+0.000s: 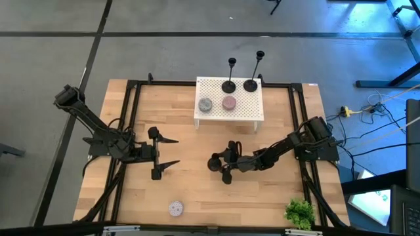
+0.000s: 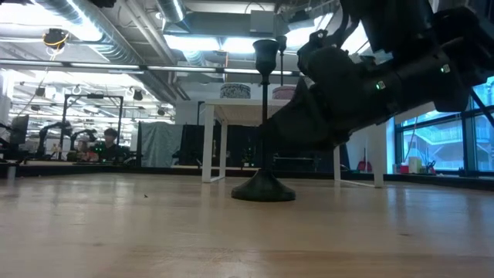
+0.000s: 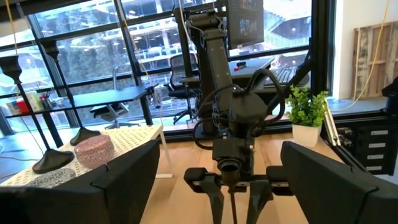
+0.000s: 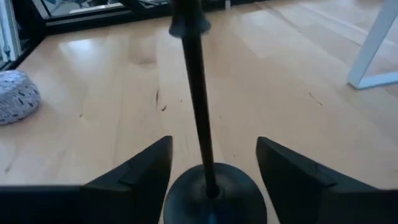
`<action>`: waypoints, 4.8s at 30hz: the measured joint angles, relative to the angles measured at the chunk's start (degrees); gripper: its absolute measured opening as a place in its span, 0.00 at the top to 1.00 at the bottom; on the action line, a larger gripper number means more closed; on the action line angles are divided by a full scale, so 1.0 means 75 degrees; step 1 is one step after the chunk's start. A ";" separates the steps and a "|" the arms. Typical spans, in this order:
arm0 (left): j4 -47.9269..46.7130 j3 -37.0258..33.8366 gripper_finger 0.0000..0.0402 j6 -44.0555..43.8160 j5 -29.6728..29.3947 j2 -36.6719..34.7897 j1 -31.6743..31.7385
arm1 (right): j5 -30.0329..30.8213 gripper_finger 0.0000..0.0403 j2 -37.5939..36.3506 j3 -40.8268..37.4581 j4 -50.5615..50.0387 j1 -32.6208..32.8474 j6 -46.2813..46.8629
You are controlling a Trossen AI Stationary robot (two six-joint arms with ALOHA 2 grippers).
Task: Pick & Place candle stick holders
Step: Put the candle holder on the shelf aligned with the other candle holder
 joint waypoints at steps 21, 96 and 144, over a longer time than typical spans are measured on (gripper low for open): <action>-0.0021 0.0003 0.17 -0.0076 0.0000 0.0036 0.0000 | 0.0033 0.95 -0.0014 0.0003 -0.0107 0.0006 0.0189; 0.3172 0.0391 0.66 -0.2151 0.5778 0.4371 0.3002 | -0.0204 0.96 -0.0947 0.3115 -0.4567 0.0405 -0.0397; 0.3354 0.0393 0.98 -0.2468 0.4741 0.4357 0.2807 | 0.1213 0.63 -0.0935 0.2996 -0.3937 0.0720 -0.1059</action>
